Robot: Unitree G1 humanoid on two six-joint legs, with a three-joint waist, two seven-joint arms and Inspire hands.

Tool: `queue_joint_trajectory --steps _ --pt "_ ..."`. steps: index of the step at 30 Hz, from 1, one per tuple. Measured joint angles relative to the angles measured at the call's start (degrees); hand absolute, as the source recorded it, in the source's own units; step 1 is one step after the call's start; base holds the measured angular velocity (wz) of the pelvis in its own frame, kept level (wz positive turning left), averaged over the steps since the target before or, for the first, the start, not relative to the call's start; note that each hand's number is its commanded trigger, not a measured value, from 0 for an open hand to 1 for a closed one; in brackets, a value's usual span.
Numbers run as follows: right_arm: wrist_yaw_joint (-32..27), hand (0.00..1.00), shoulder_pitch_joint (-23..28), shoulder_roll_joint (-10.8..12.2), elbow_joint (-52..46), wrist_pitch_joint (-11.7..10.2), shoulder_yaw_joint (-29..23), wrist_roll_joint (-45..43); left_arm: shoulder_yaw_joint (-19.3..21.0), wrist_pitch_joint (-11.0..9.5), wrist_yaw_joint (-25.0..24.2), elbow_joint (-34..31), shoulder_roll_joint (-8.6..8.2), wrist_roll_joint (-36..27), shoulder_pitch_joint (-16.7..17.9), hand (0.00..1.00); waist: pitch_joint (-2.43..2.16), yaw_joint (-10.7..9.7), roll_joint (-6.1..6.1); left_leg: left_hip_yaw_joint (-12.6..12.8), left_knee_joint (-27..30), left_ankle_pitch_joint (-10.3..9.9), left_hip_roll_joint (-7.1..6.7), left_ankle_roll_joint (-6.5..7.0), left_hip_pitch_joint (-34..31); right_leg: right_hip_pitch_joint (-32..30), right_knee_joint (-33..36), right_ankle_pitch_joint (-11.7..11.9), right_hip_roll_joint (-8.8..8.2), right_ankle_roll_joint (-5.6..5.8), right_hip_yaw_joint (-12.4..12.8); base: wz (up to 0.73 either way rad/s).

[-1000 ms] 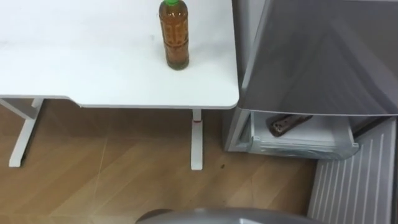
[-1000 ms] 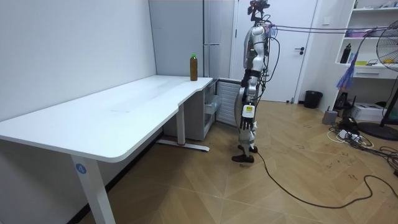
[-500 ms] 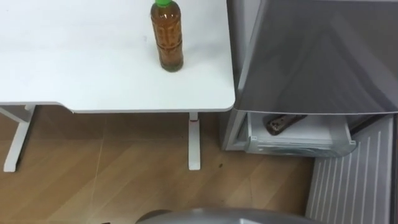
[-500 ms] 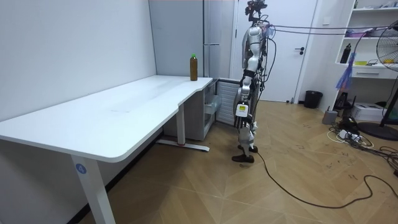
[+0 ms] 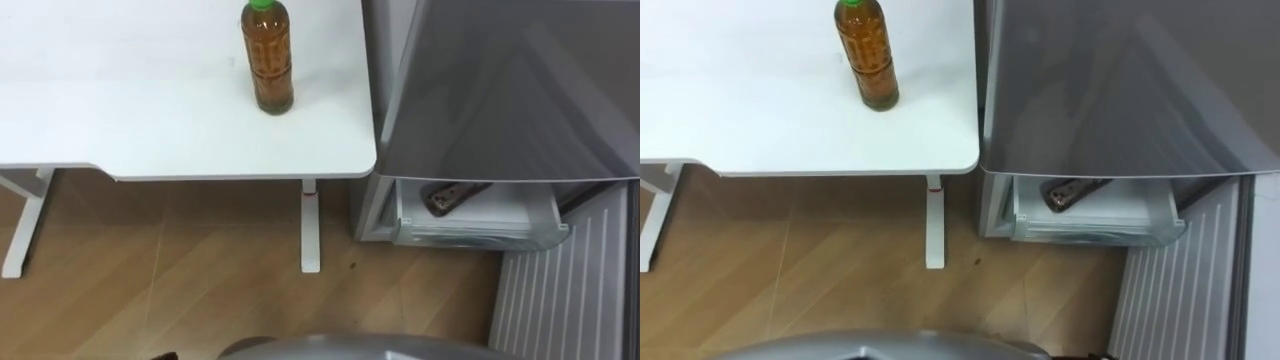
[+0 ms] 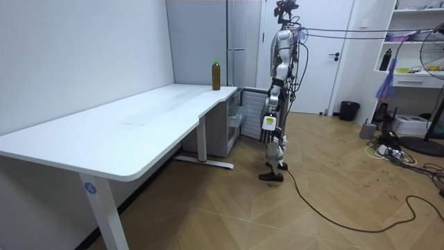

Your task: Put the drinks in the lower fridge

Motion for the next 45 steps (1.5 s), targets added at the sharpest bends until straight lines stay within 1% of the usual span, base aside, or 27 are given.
queue_joint_trajectory --steps 2,3,4,5,7,10,12,13,14,15,16,17,19,21,23,25,26,28,29,31,33,36,37,39,41,44,45 --pt "-0.19 0.00 0.06 0.03 -0.30 -0.24 -0.13 -0.75 1.40 -0.81 1.44 -0.18 -0.37 -4.69 -0.03 0.00 -0.03 -0.10 0.05 0.05 -0.01 0.00 0.00 0.00 0.06 -0.04 0.01 0.00 0.02 0.00 0.32 -0.02" --pt "-0.27 0.00 0.48 0.02 -0.28 -0.43 -0.18 -1.01 2.62 -1.32 2.40 -0.23 -0.63 -8.00 -0.21 0.00 -0.27 -0.17 0.53 0.06 -0.01 0.00 -0.01 0.00 0.17 0.01 0.05 0.01 0.02 -0.01 0.49 -0.04" --pt "-0.58 0.00 0.64 0.02 -0.38 -0.59 -0.36 -1.01 4.33 -1.88 3.32 -0.32 -0.93 -10.74 -0.14 0.00 -0.17 0.05 0.42 0.23 -0.04 0.00 0.02 0.00 0.41 0.15 0.11 0.01 0.00 -0.02 0.59 -0.06" --pt "-0.64 0.00 0.76 0.02 -0.43 -0.64 -0.79 -1.03 5.58 -2.10 3.74 -0.50 -1.12 -11.84 -0.09 0.00 -0.33 0.36 0.75 0.37 -0.10 0.00 0.04 0.00 0.57 0.19 0.17 0.02 0.02 -0.03 0.79 -0.14" --pt "-1.49 0.00 1.21 0.02 -0.47 -1.42 -3.11 -1.62 10.59 -3.33 6.11 -1.85 -1.44 -12.32 -0.29 0.00 -0.33 0.48 0.93 0.77 -0.39 -0.13 0.13 -0.05 1.29 0.64 0.14 0.04 0.09 -0.06 0.85 -0.12" --pt "-3.07 0.00 1.60 -0.30 -0.56 -1.96 -4.28 -1.64 13.10 -5.20 11.04 -2.75 -1.24 -14.53 -0.25 0.00 -0.24 0.56 1.43 0.76 -0.60 -0.35 0.14 0.00 2.01 1.16 0.20 0.03 0.10 -0.06 0.86 -0.05" --pt "-3.92 0.00 2.28 -0.25 -1.41 -1.96 -4.34 -1.96 14.28 -5.33 14.04 -4.44 -1.34 -14.75 -0.26 0.00 -0.21 0.56 1.86 0.77 -0.64 -0.36 0.11 0.01 2.05 1.13 0.19 0.04 0.10 -0.05 0.89 -0.04" --pt "-3.89 0.00 2.74 -0.25 -1.73 -2.05 -4.65 -2.53 16.64 -5.35 16.26 -7.37 -1.77 -14.69 0.02 0.00 -0.13 0.71 1.82 1.07 -0.73 -0.36 0.11 0.01 2.14 1.07 0.25 0.04 0.12 -0.05 1.14 -0.05" --pt "-3.96 0.00 2.88 -0.26 -1.95 -2.08 -4.67 -2.80 17.83 -5.37 17.66 -9.50 -2.03 -14.67 0.22 0.00 -0.27 0.91 2.18 1.14 -0.72 -0.35 0.12 0.01 2.13 0.99 0.29 0.04 0.16 -0.05 1.32 -0.09" --pt "-4.31 0.00 3.30 -0.26 -2.50 -2.29 -4.57 -3.09 19.04 -5.72 20.69 -13.68 -2.12 -14.57 0.26 0.00 -0.25 1.53 2.21 1.26 -0.73 -0.35 0.14 0.01 2.05 0.78 0.31 0.05 0.19 -0.07 1.57 -0.08" --pt "-4.53 0.00 3.57 -0.32 -2.85 -2.65 -4.59 -3.40 19.61 -7.27 23.68 -17.20 -2.10 -14.49 0.06 0.00 -0.33 2.01 2.42 1.30 -0.73 -0.35 0.14 0.01 2.07 0.79 0.24 0.06 0.20 -0.08 1.63 -0.06" --pt "-4.60 0.00 3.50 -0.38 -2.93 -2.73 -4.59 -3.63 19.79 -8.31 25.15 -18.57 -2.07 -14.48 -0.03 0.00 -0.36 2.12 2.47 1.30 -0.73 -0.35 0.14 0.01 2.11 0.90 0.25 0.06 0.18 -0.08 1.60 0.00" --pt "-5.11 0.00 3.49 -0.29 -4.31 -3.53 -4.67 -4.15 20.07 -10.72 30.66 -25.05 -2.05 -13.77 0.01 0.00 -0.39 2.09 2.80 1.26 -0.66 -0.37 0.06 0.04 1.98 0.98 0.17 0.08 0.14 -0.04 1.45 0.00" --pt "-5.52 0.00 3.21 -0.16 -4.66 -4.28 -4.58 -4.13 20.32 -12.22 34.46 -29.24 -2.03 -11.30 -0.05 0.00 -0.44 2.23 2.89 1.26 -0.83 -0.37 0.03 0.05 2.03 0.90 0.19 0.08 0.12 -0.02 1.42 0.00" --pt "-5.64 0.00 2.92 -0.14 -4.98 -4.64 -4.58 -4.13 20.29 -12.83 37.71 -34.84 -2.05 -9.09 0.14 0.00 -0.45 2.37 2.98 1.25 -0.98 -0.37 0.06 0.05 1.99 0.72 0.24 0.09 0.15 -0.02 1.42 0.00" --pt "-5.65 0.00 3.10 -0.14 -5.67 -5.13 -4.48 -3.65 20.25 -14.72 40.99 -41.41 -2.03 -5.91 0.96 0.00 -0.52 2.68 2.96 1.26 -1.17 -0.37 -0.04 0.04 2.26 0.83 0.23 0.10 0.18 -0.03 1.41 0.00" --pt "-5.62 0.00 3.29 -0.13 -6.10 -5.26 -4.47 -3.52 20.25 -15.05 41.71 -42.98 -2.03 -4.83 1.10 0.00 -0.51 2.79 3.00 1.25 -1.23 -0.37 -0.07 0.04 2.37 0.88 0.21 0.11 0.19 -0.03 1.43 0.00" --pt "-5.40 0.00 3.65 -0.14 -6.31 -5.80 -4.59 -3.60 20.27 -15.53 43.77 -50.69 -2.05 -2.49 1.44 0.00 -0.49 3.03 3.02 1.15 -1.25 -0.40 -0.07 0.00 2.59 1.12 0.12 0.11 0.20 -0.03 1.38 0.00" --pt "-5.23 0.00 3.68 -0.16 -6.16 -5.99 -4.61 -3.78 20.25 -15.57 43.97 -53.03 -2.05 -2.50 1.60 0.00 -0.49 3.03 3.00 1.08 -1.25 -0.40 -0.08 0.00 2.62 1.20 0.12 0.11 0.19 -0.03 1.22 0.06" --pt "-4.49 0.00 4.00 -0.19 -5.94 -6.53 -4.60 -3.88 20.04 -17.46 44.28 -60.03 -1.94 -2.69 1.64 0.00 -0.39 2.71 3.29 0.59 -1.24 -0.41 -0.09 0.01 3.06 1.88 0.06 0.10 0.11 -0.02 0.77 0.10" --pt "-3.98 0.00 4.11 -0.14 -5.99 -7.07 -4.62 -4.13 19.81 -18.46 43.77 -63.84 -1.86 -2.74 1.62 0.00 -0.36 1.92 3.42 -0.08 -1.15 -0.41 -0.13 0.03 2.97 1.92 0.12 0.10 0.04 -0.02 0.44 0.10" --pt "-2.28 0.00 4.59 -0.16 -6.17 -7.60 -4.61 -4.54 18.93 -19.21 40.59 -69.03 -1.85 -2.79 1.62 0.00 -0.37 1.88 3.56 -0.25 -1.00 -0.41 -0.16 0.04 2.80 1.89 0.06 0.09 0.06 0.00 0.40 0.00" --pt "-1.69 0.00 4.87 -0.16 -6.15 -7.60 -4.61 -4.56 18.56 -19.37 39.07 -70.63 -1.86 -2.80 1.62 0.00 -0.23 1.83 3.39 -0.24 -0.98 -0.41 -0.15 0.03 2.85 1.90 0.05 0.08 0.09 0.00 0.42 0.00" --pt "-1.24 0.00 5.08 -0.28 -6.17 -7.63 -4.69 -4.64 18.11 -19.64 36.83 -72.00 -1.86 -3.24 1.38 0.00 -0.12 1.57 3.47 -0.23 -0.89 -0.41 -0.14 0.02 2.88 1.90 0.04 0.08 0.13 0.00 0.45 -0.02" --pt "-0.64 0.00 5.10 -0.38 -6.23 -7.66 -4.89 -4.79 17.77 -19.69 34.70 -72.75 -1.84 -4.86 1.24 0.00 -0.10 0.59 3.53 -0.24 -0.65 -0.40 -0.14 0.02 2.83 2.03 0.04 0.08 0.12 0.00 0.37 0.00" --pt "-0.37 0.00 4.88 -0.29 -6.16 -7.88 -4.92 -5.24 15.45 -19.76 30.53 -73.17 -1.78 -9.17 0.89 0.00 -0.06 -0.12 3.46 -0.23 -0.37 -0.40 -0.15 0.03 2.62 2.01 0.00 0.08 0.10 0.00 0.42 0.01" --pt "-0.35 0.00 4.63 -0.13 -6.03 -7.96 -4.92 -5.22 14.07 -19.74 28.65 -73.18 -1.80 -11.08 0.89 0.00 0.04 -0.77 3.28 -0.39 -0.26 -0.39 -0.14 0.04 2.55 2.06 -0.02 0.08 0.07 0.00 0.35 0.00"
